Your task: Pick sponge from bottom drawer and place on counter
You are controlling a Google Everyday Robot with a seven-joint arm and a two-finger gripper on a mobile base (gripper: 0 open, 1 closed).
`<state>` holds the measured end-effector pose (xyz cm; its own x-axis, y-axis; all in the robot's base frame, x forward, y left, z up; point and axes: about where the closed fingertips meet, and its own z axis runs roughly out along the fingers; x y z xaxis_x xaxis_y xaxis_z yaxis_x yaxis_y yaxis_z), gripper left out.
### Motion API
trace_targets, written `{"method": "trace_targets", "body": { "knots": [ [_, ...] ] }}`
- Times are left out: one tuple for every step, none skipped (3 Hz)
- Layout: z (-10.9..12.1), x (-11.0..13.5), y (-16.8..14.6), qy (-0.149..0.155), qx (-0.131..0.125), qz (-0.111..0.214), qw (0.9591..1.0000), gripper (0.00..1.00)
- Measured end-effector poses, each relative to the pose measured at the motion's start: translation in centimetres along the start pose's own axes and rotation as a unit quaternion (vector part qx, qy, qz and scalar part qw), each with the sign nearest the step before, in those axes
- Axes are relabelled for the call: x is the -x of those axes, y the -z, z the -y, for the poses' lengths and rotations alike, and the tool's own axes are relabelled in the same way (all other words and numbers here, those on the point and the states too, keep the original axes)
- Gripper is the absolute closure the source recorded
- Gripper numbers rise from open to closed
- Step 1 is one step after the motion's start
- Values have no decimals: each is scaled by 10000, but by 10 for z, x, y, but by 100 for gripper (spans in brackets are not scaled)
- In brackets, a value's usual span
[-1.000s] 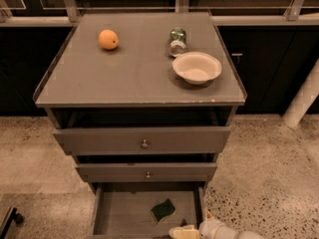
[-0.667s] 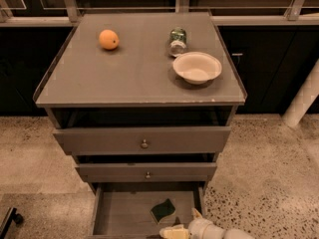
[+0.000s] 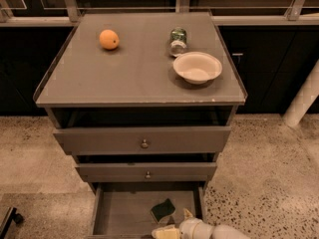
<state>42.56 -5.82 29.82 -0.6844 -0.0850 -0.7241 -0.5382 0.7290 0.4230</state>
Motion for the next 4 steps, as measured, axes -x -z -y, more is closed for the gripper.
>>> {"method": "trace_targets", "body": {
  "knots": [
    [3, -4, -3, 19, -131, 107, 9999, 0],
    [39, -16, -63, 54, -96, 390, 9992, 0],
    [39, -16, -64, 54, -96, 390, 9992, 0],
    [45, -19, -77, 266, -149, 405, 9987, 0]
  ]
}}
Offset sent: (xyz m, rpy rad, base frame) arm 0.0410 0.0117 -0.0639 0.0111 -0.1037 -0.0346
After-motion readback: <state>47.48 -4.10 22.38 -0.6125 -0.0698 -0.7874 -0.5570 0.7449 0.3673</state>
